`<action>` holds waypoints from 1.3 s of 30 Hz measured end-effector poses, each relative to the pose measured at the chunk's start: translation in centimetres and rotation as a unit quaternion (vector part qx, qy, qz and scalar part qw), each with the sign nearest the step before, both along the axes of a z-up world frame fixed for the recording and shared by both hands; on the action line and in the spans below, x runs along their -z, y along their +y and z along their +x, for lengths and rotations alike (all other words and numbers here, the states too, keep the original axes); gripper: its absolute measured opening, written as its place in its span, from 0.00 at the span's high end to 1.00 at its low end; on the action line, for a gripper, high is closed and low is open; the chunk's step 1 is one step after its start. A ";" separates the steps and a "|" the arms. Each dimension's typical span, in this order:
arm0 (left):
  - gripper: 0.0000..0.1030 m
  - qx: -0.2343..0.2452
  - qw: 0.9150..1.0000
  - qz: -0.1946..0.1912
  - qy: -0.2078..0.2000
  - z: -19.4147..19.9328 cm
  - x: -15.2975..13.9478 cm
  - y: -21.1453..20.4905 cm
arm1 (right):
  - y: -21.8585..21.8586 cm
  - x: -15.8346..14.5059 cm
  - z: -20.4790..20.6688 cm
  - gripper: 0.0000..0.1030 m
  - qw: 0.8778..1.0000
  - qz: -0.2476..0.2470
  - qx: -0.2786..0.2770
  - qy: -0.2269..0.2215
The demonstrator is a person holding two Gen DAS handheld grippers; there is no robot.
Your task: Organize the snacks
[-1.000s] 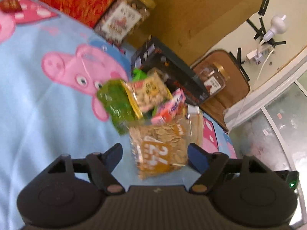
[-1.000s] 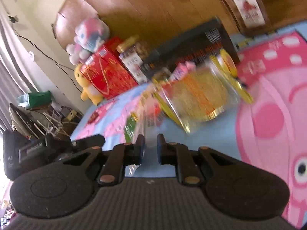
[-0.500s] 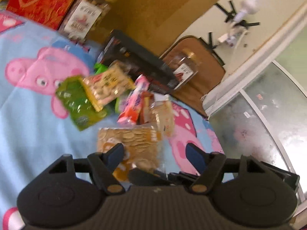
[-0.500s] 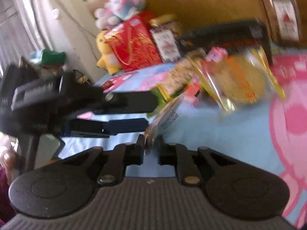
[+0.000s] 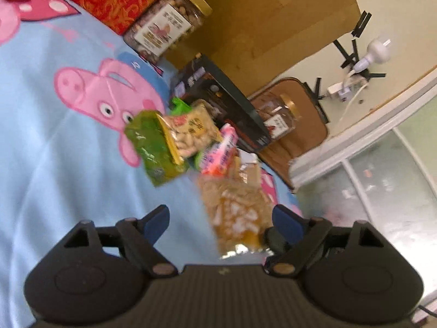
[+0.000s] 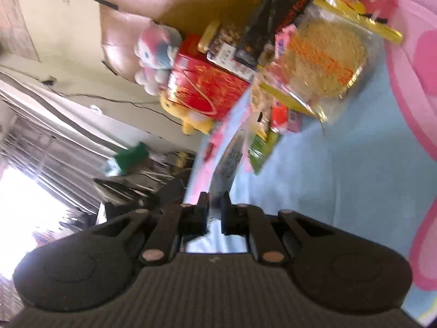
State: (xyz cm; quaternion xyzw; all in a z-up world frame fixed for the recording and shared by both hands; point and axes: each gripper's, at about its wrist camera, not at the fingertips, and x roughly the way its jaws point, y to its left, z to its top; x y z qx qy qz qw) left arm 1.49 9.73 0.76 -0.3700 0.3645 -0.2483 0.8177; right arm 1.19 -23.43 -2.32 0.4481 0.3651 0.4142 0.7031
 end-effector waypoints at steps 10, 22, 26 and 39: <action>0.61 0.034 0.998 0.040 -0.045 3.4 -4.3 -3.6 | -1.5 -2.5 1.9 0.89 1.000 0.011 0.007 -0.026; 0.53 0.053 0.989 0.115 -0.074 18.1 -8.2 -9.3 | -4.3 -6.6 12.3 0.81 0.994 -0.031 0.103 -0.035; 0.46 0.021 0.987 0.156 -0.023 21.2 -6.1 -9.5 | -4.2 -6.4 15.5 0.51 0.983 -0.107 0.142 -0.044; 0.40 0.063 0.992 0.093 -0.054 10.1 -3.8 -8.1 | -9.3 -1.1 6.9 0.52 0.963 -0.189 0.174 -0.082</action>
